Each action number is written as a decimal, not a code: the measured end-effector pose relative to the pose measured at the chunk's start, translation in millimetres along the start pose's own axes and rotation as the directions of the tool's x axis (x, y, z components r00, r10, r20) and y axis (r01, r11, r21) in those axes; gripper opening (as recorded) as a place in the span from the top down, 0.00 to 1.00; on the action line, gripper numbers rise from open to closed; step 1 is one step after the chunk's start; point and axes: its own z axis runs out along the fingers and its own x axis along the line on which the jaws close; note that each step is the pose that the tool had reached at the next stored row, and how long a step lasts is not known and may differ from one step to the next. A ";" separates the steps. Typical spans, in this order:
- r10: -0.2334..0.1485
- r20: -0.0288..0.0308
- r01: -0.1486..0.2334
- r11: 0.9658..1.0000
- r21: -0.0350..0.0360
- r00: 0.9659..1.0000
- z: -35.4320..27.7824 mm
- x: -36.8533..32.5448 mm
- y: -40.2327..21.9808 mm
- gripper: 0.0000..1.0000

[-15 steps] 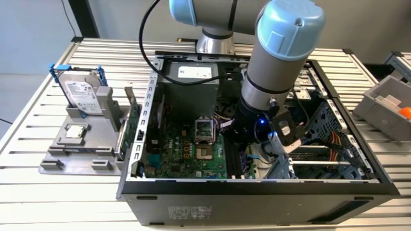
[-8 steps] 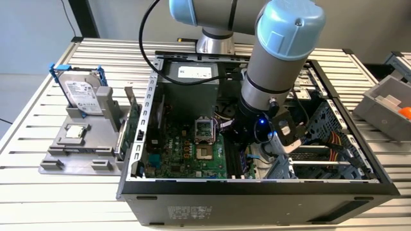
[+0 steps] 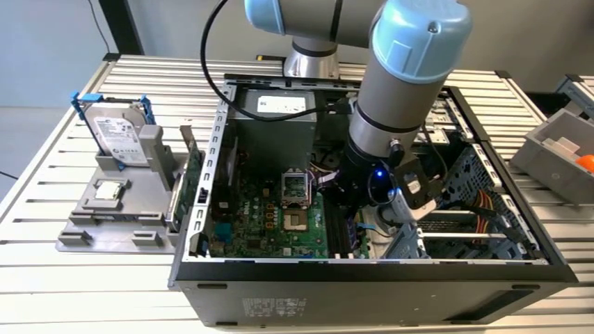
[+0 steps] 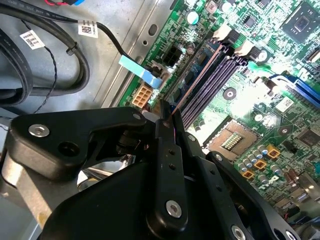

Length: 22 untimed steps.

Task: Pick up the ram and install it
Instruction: 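Insert the ram into the slot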

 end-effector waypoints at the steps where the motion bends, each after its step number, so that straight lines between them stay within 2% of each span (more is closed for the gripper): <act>1: 0.000 0.000 0.000 1.000 0.001 1.000 -0.6 0.0 0.1 1.00; 13: 0.007 0.001 -0.007 1.000 0.003 1.000 -2.2 1.5 0.7 1.00; 17: 0.018 0.006 -0.018 1.000 0.003 1.000 -2.0 2.9 0.8 1.00; 22: 0.029 0.009 -0.029 1.000 0.004 1.000 -0.4 3.2 0.7 1.00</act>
